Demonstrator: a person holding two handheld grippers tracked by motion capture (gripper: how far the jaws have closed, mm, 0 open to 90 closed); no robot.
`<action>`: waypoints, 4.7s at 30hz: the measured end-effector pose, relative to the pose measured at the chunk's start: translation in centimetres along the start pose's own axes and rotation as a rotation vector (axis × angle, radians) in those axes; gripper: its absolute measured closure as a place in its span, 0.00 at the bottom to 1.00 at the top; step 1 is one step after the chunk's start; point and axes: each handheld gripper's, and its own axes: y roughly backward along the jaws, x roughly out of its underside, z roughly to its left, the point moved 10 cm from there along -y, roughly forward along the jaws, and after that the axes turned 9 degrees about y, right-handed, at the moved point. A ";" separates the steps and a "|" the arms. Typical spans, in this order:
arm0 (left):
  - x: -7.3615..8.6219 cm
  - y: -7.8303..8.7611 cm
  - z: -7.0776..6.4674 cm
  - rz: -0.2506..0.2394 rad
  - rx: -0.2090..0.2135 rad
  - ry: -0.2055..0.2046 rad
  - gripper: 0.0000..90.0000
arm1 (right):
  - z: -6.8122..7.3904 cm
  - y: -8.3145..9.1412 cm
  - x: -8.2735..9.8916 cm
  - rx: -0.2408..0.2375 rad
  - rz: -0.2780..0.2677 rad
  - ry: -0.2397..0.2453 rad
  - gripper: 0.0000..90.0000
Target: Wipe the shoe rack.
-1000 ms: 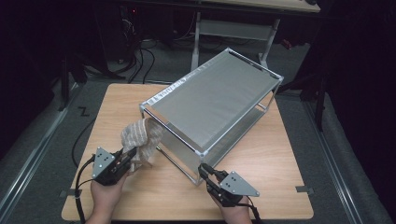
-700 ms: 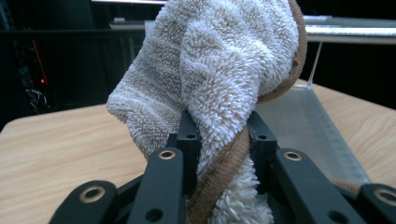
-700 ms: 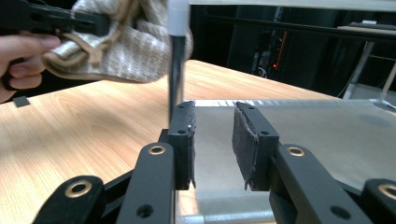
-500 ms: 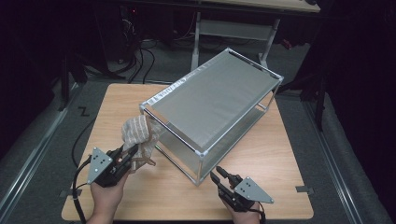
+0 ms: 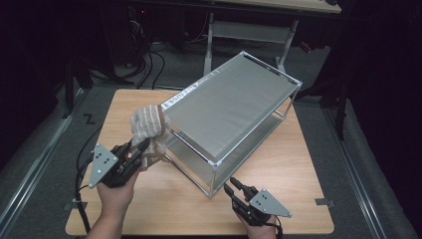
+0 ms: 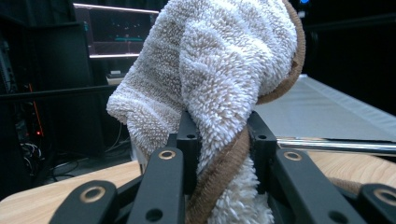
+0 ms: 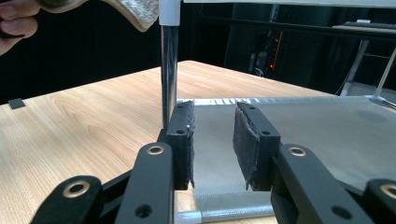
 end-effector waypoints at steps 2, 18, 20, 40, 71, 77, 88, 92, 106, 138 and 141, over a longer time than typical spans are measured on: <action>0.6 -0.9 0.2 0.027 0.001 0.005 0.81 | 0.0 0.0 0.0 -0.001 -0.001 -0.005 0.76; 4.4 -3.3 4.7 0.162 -0.115 0.001 0.80 | -0.3 0.1 0.4 0.001 0.002 -0.014 0.76; 4.3 -3.2 4.0 0.158 -0.098 -0.001 0.80 | -0.2 0.1 0.4 -0.001 0.004 -0.017 0.76; 5.0 -0.6 -9.1 0.155 0.190 -0.023 0.80 | -0.2 0.0 0.5 0.002 0.003 -0.012 0.73; 3.7 -4.2 5.4 0.191 -0.149 0.016 0.80 | -0.8 0.4 0.6 0.015 0.001 -0.030 0.71; 3.4 -4.3 7.0 0.190 -0.181 0.030 0.79 | -0.8 0.4 0.7 0.019 0.003 -0.027 0.70; 3.4 -3.3 1.6 0.185 -0.032 -0.002 0.79 | -0.6 0.1 0.9 0.013 0.013 -0.029 0.69; 3.8 -2.4 -1.9 0.183 0.052 -0.016 0.79 | -0.6 0.1 0.9 0.017 0.013 -0.031 0.67; 4.8 0.0 -10.4 0.183 0.251 -0.043 0.79 | -0.6 0.2 0.9 0.019 0.014 -0.029 0.66; 9.9 2.2 2.6 0.273 -0.027 0.028 0.79 | -0.6 0.2 0.9 0.015 0.015 -0.038 0.66; 10.3 2.1 3.4 0.296 -0.035 0.027 0.79 | -0.5 0.2 0.9 0.014 0.016 -0.037 0.66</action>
